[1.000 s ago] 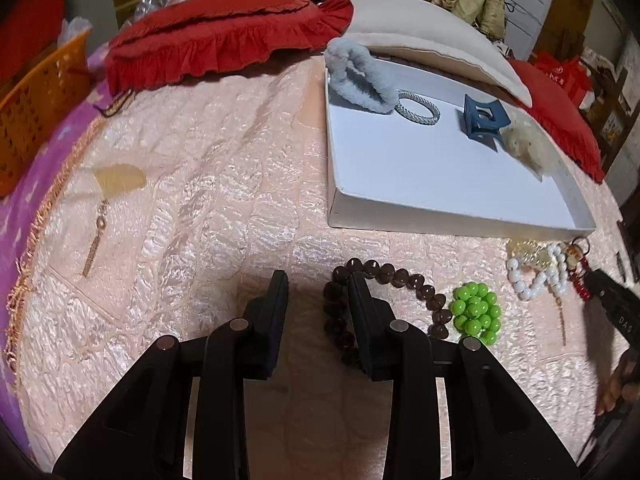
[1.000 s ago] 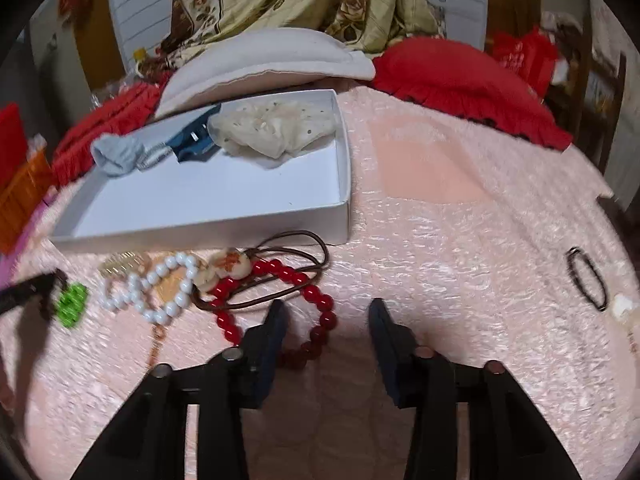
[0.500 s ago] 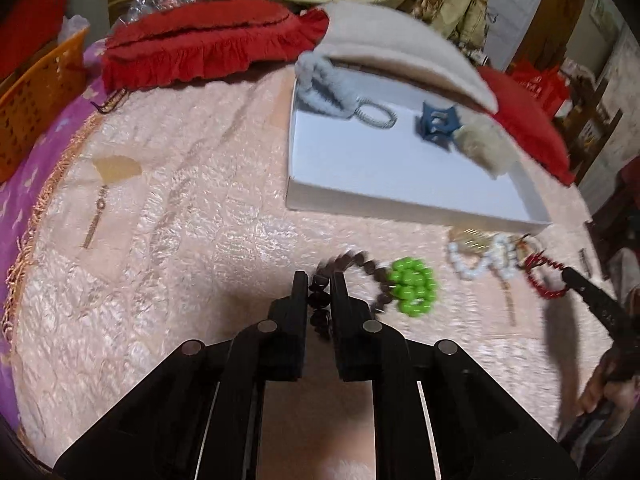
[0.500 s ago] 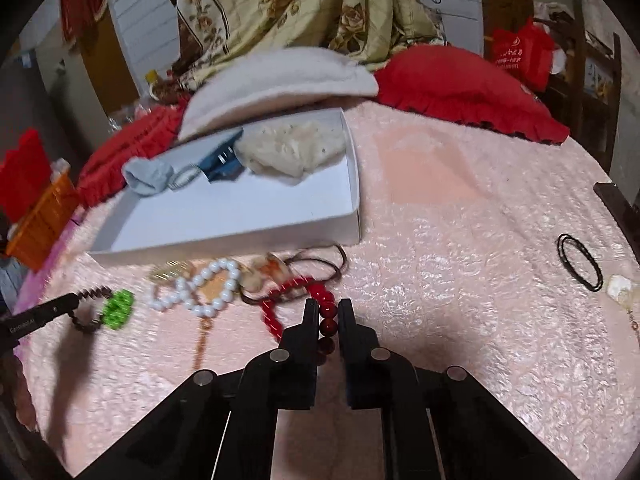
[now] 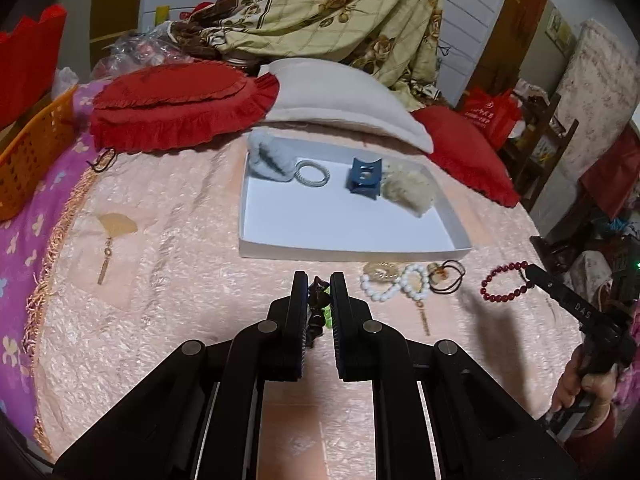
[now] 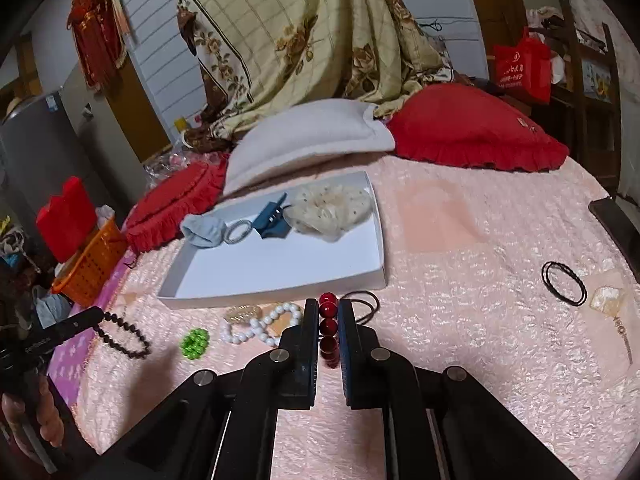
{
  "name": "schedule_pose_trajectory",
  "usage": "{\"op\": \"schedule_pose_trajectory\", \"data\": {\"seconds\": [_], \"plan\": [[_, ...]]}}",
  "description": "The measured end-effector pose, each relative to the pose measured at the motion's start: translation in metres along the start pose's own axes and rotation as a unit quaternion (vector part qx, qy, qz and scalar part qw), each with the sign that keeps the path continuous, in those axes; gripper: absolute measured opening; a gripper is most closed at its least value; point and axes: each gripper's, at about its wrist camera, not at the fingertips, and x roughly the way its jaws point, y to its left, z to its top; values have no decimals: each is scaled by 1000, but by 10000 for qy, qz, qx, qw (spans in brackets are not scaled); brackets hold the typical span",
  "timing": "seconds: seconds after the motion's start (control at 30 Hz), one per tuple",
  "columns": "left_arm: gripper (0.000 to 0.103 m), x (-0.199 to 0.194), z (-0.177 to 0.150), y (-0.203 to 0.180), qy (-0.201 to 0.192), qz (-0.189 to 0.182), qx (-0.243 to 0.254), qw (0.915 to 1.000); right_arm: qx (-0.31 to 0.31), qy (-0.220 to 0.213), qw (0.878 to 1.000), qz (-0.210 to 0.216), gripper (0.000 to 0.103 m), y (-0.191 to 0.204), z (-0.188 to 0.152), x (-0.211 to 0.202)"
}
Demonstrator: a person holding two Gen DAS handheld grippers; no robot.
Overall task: Organize jewelry
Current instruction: 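Carry both bead bracelets into the white box and open both tools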
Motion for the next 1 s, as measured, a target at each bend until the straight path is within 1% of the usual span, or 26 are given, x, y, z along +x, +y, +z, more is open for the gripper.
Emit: {"op": "schedule_pose_trajectory", "data": {"seconds": [0.17,0.33,0.53,0.67,0.77,0.83,0.93,1.0], "plan": [[10,1,9,-3,9,83,81,9999,-87,-49,9999,20,9,4,7,-4],[10,9,21,-10,36,184,275,9994,-212,-88,9997,-5,9,9,22,1],[10,31,53,-26,127,46,405,9991,-289,-83,9995,40,9,17,48,21],[10,57,75,-52,220,-92,617,9978,-318,4,9995,14,9,23,63,46],[10,78,85,-67,326,-172,660,9971,-328,96,9994,-76,9,25,72,68],[10,99,92,-76,469,-279,612,9966,-277,217,9993,-80,9,25,77,84],[10,125,98,-83,658,-431,486,9957,-48,377,9992,74,9,20,85,105],[10,149,99,-86,873,-610,334,9938,82,440,9989,147,9,15,88,116]]}}
